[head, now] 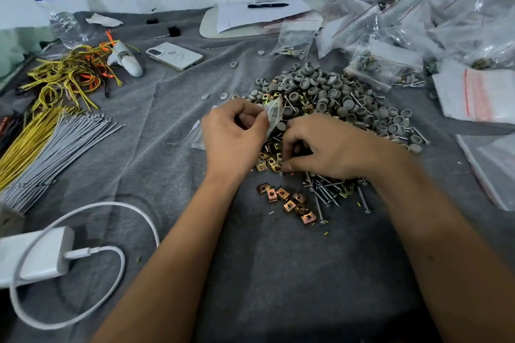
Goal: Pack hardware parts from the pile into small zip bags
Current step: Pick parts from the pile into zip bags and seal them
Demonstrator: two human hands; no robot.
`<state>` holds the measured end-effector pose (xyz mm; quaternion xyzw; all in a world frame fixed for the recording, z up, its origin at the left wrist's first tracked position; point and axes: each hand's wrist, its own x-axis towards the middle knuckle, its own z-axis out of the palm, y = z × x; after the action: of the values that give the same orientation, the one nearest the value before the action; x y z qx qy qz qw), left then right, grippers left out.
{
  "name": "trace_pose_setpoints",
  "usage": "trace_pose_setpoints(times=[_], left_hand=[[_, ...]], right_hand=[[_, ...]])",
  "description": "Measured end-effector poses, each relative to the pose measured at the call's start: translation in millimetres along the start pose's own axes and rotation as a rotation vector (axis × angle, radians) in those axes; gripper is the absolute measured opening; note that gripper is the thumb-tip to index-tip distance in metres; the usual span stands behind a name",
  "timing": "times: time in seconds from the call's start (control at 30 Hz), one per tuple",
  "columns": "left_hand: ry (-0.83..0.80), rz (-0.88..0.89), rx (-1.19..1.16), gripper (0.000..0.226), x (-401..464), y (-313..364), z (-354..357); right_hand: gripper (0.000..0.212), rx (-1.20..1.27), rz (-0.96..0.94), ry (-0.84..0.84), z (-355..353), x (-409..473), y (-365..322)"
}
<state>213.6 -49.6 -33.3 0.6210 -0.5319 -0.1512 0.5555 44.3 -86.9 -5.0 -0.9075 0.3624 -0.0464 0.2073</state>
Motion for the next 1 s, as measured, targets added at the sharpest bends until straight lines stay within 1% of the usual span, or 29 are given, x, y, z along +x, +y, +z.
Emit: trace_pose_setpoints(times=[0.13, 0.17, 0.23, 0.33, 0.4, 0.53, 0.7, 0.83, 0.93, 1.0], left_hand=[[-0.006, 0.006, -0.010, 0.008, 0, -1, 1], [-0.010, 0.009, -0.013, 0.008, 0, -1, 1], [-0.021, 0.017, -0.015, 0.007, 0, -1, 1], [-0.054, 0.041, -0.019, 0.007, -1, 0, 1], [-0.081, 0.053, -0.028, 0.008, -2, 1, 1], [-0.077, 0.051, -0.042, 0.008, -1, 0, 0], [-0.032, 0.084, -0.094, 0.007, 0, -2, -2], [0.003, 0.058, -0.189, 0.005, 2, -5, -2], [0.053, 0.029, -0.213, 0.006, 4, -7, -2], [0.098, -0.004, -0.221, 0.007, 6, -9, -2]], right_hand=[[0.005, 0.296, -0.029, 0.360, -3, -2, 1], [0.003, 0.334, -0.032, 0.444, -3, -2, 2], [0.004, 0.275, -0.027, 0.569, 0, 0, 1], [0.012, 0.135, -0.010, 0.672, 4, 3, -1], [0.014, 0.139, -0.021, 0.697, 6, 5, -3], [0.012, 0.273, 0.004, 0.729, 12, 8, -7], [0.016, 0.121, -0.041, 0.697, 14, 7, -11], [0.015, 0.092, -0.076, 0.663, 15, 9, -14], [0.022, 0.024, -0.024, 0.581, 15, 9, -11], [0.020, 0.038, -0.010, 0.596, 14, 8, -8]])
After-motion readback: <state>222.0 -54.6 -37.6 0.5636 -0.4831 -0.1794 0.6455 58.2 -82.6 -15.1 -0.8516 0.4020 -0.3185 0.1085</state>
